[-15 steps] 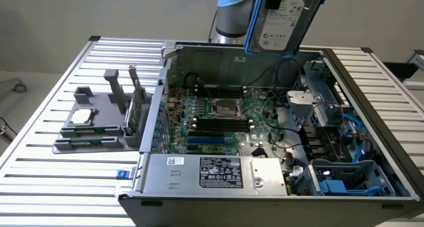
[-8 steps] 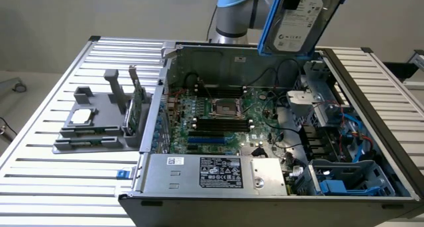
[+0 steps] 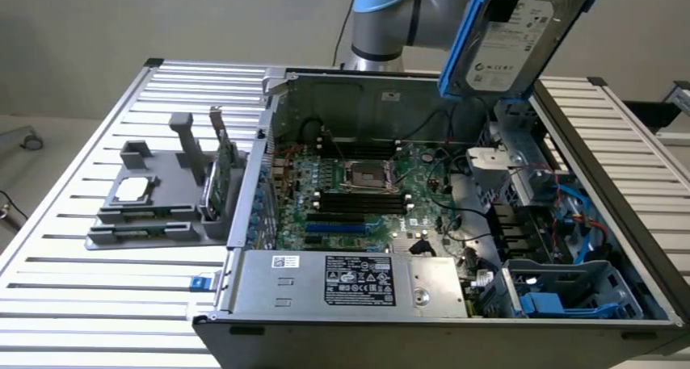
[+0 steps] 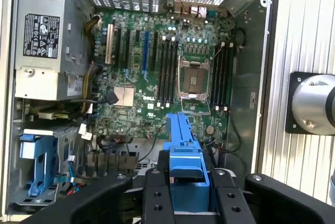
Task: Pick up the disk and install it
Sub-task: 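Pick up the disk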
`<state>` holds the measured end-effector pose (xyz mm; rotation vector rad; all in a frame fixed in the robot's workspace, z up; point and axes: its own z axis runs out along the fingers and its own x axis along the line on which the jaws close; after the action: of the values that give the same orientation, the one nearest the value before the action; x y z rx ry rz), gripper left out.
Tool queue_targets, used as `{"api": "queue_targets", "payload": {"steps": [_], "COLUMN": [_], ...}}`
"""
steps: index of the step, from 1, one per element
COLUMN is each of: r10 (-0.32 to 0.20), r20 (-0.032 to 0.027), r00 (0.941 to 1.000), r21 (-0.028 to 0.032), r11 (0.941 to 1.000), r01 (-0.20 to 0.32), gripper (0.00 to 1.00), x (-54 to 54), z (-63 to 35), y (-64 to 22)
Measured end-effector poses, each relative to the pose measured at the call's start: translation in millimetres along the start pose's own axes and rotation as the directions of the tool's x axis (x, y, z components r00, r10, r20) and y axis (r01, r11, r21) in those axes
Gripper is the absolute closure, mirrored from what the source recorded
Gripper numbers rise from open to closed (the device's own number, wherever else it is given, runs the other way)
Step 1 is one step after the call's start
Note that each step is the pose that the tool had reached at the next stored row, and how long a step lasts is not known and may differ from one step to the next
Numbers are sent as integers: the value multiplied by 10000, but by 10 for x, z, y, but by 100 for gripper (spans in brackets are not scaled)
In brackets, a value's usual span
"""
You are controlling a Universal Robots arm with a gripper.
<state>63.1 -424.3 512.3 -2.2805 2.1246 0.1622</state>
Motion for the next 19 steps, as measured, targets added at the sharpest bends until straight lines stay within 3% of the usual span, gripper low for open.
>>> {"api": "queue_targets", "payload": {"steps": [10,16,19], "r10": [-2,-12,-21], "r20": [-1,-9,-19], "r00": [10000,10000,10000], "r21": [24,136,253], "r11": [10000,9999,9997], "r01": [2,12,21], "gripper": [67,67,67], "x": [298,444,502], "z": [-47,-64,-70], "y": [-130,-183,-190]}}
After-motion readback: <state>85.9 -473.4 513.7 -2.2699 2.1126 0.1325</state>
